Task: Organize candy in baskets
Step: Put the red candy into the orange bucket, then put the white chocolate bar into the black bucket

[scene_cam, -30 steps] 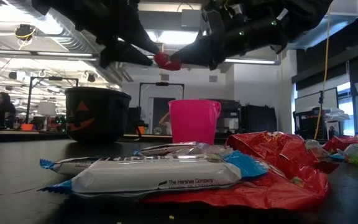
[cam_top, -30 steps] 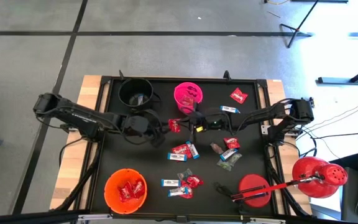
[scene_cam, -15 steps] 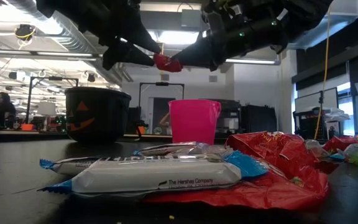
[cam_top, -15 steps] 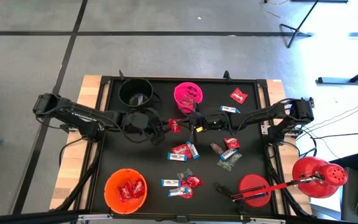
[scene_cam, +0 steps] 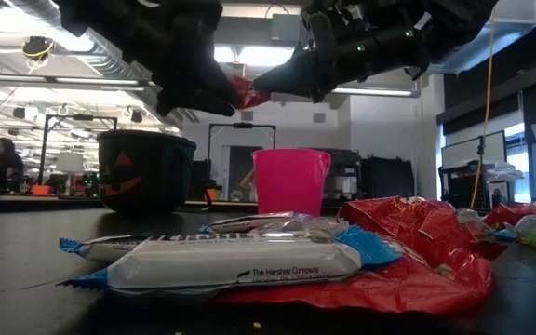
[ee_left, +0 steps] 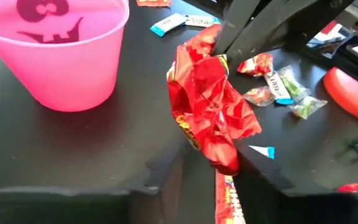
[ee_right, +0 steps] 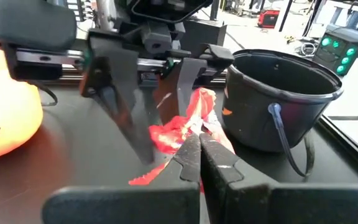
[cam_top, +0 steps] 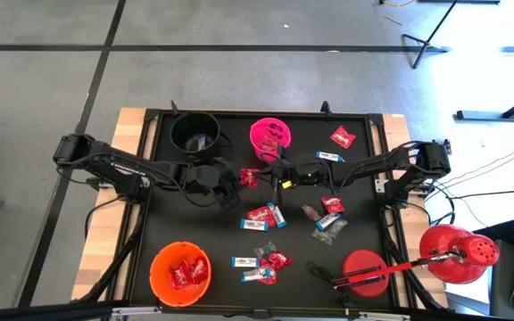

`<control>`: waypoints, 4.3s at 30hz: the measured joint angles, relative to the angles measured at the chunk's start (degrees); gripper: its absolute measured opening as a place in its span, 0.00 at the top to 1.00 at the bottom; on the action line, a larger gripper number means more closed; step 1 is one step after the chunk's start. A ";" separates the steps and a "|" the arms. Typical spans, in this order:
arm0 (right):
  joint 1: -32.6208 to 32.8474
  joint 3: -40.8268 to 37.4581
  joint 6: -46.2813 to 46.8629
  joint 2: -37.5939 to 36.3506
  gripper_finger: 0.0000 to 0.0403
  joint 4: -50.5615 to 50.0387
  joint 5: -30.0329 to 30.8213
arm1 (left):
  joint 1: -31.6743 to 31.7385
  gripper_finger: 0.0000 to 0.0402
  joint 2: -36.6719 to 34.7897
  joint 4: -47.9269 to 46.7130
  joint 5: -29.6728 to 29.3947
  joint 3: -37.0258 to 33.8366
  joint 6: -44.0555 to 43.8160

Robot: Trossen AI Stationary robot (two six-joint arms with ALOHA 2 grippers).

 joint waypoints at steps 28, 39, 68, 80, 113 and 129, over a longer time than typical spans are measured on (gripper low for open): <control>-0.07 0.00 -2.89 -0.26 0.47 -4.41 1.03 | -10.33 1.00 -18.28 -16.03 2.94 0.00 8.43; -0.04 0.00 -2.84 -0.26 0.44 -7.09 2.10 | -33.92 1.00 -24.50 -17.68 1.04 0.00 3.41; -0.02 0.00 -1.16 -0.31 0.44 -8.59 1.86 | -48.41 0.82 -10.62 -26.13 2.89 4.50 -38.57; -0.02 -0.02 -1.18 -0.34 0.44 -12.12 1.84 | -48.43 0.79 -12.03 -24.80 7.86 4.50 -43.70; 7.10 -0.02 9.73 8.53 0.44 -30.88 -1.61 | -23.81 0.78 -20.35 -1.97 -13.57 4.40 33.96; 7.06 0.07 7.43 8.92 0.72 -31.47 -0.61 | -14.71 0.78 -20.33 7.40 -3.47 -5.18 27.99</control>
